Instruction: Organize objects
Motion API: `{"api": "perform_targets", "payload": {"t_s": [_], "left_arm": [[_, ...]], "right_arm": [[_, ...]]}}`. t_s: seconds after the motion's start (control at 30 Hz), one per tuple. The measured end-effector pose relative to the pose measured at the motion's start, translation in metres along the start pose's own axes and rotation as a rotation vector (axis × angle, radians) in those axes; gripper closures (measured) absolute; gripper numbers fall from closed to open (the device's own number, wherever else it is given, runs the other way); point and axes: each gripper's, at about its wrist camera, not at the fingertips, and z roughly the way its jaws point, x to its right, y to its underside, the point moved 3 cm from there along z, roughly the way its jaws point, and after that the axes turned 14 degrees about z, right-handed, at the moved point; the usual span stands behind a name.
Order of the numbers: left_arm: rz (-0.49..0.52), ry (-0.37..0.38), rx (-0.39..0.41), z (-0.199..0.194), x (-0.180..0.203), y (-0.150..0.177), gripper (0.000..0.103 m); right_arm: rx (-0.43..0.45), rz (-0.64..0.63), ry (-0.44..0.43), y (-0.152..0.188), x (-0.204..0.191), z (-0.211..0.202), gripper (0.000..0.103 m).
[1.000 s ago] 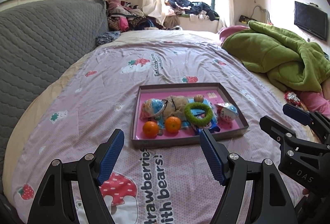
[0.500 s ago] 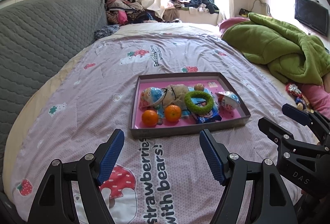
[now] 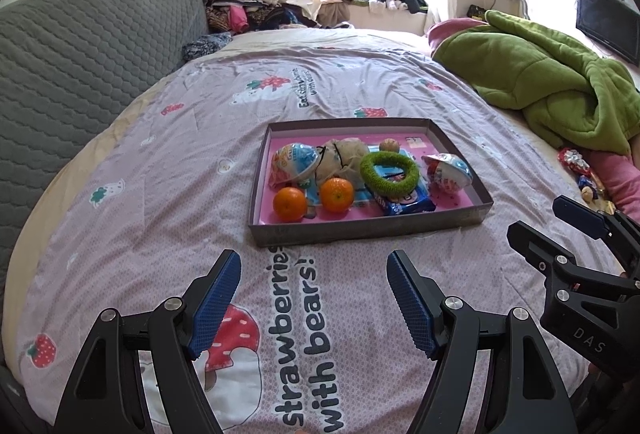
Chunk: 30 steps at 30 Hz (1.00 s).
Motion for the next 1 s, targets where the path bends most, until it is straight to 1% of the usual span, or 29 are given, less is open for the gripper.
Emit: {"api": "perform_targets", "payload": {"t_s": [0.5,0.63,1.0], "left_arm": [[0.012,0.021,-0.060,0.017,0.009,0.019,0.026],[-0.003,0.033,-0.065,0.021,0.010,0.026,0.026],[0.004,0.038,-0.107,0.035,0.016,0.045,0.026]], "right_arm": [[-0.042,0.003,0.015,0.017,0.008,0.013,0.037],[-0.053,0.012,0.019,0.025,0.012,0.016,0.037],[-0.091,0.016,0.039,0.044,0.022,0.027,0.037]]}}
